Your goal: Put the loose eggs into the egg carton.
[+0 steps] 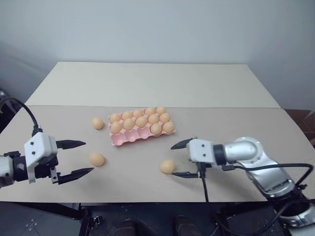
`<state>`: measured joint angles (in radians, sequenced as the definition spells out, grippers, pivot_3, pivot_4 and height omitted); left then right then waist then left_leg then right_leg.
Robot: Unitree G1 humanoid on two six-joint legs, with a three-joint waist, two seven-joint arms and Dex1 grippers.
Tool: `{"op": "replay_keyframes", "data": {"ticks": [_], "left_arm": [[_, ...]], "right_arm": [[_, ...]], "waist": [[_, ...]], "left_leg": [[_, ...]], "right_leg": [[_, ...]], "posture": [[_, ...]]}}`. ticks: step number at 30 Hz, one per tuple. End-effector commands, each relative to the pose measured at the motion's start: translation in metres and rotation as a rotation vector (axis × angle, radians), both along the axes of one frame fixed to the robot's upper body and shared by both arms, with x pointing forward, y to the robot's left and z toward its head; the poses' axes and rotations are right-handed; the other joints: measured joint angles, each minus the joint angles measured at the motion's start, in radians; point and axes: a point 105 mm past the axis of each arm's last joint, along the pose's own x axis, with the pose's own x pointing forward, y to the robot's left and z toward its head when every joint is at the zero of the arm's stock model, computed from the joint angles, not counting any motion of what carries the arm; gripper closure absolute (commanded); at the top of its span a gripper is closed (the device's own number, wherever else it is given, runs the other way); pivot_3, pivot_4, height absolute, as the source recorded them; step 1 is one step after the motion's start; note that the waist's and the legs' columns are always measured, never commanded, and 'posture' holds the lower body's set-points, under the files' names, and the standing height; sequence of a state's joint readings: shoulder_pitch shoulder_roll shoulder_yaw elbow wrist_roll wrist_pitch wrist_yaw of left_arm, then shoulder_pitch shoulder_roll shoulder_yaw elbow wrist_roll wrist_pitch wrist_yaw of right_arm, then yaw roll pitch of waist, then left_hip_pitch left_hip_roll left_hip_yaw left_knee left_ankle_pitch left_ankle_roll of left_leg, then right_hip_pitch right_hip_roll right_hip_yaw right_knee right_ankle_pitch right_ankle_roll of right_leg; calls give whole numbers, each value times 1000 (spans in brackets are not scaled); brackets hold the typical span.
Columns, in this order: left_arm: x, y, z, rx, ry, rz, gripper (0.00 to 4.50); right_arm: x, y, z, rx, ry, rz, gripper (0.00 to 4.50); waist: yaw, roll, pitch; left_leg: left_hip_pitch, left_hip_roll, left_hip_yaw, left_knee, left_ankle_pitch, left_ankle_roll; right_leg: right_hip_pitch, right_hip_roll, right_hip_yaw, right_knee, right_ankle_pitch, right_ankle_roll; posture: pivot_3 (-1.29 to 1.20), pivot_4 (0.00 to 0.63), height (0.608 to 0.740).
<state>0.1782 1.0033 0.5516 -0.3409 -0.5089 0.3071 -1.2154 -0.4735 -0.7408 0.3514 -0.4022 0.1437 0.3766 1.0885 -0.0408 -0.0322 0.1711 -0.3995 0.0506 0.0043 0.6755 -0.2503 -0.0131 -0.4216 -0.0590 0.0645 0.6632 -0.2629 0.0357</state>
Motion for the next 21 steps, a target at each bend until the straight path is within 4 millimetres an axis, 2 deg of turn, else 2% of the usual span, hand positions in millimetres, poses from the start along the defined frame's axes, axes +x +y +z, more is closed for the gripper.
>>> {"op": "replay_keyframes", "data": {"ticks": [1,10,13,19,21], "left_arm": [[-3,1,10,32,-38,2,0],[-6,2,6,36,-29,24,0],[-6,3,6,39,-35,31,0],[-7,3,5,41,-34,38,0],[-7,3,4,39,-27,38,0]], "right_arm": [[3,8,-3,-28,-19,10,17],[12,18,-27,-95,0,-6,17],[11,17,-29,-99,-4,10,616],[11,15,-29,-95,-10,0,2626],[12,15,-26,-91,-37,2,2823]], "waist": [[0,0,0],[0,0,0],[0,0,0],[0,0,0],[0,0,0]], "left_leg": [[0,0,0,0,0,0],[0,0,0,0,0,0],[0,0,0,0,0,0],[0,0,0,0,0,0],[0,0,0,0,0,0]], "right_leg": [[0,0,0,0,0,0],[0,0,0,0,0,0],[0,0,0,0,0,0],[0,0,0,0,0,0],[0,0,0,0,0,0]], "posture": [[0,150,740],[0,150,740],[0,150,740],[0,150,740],[0,150,740]]}}
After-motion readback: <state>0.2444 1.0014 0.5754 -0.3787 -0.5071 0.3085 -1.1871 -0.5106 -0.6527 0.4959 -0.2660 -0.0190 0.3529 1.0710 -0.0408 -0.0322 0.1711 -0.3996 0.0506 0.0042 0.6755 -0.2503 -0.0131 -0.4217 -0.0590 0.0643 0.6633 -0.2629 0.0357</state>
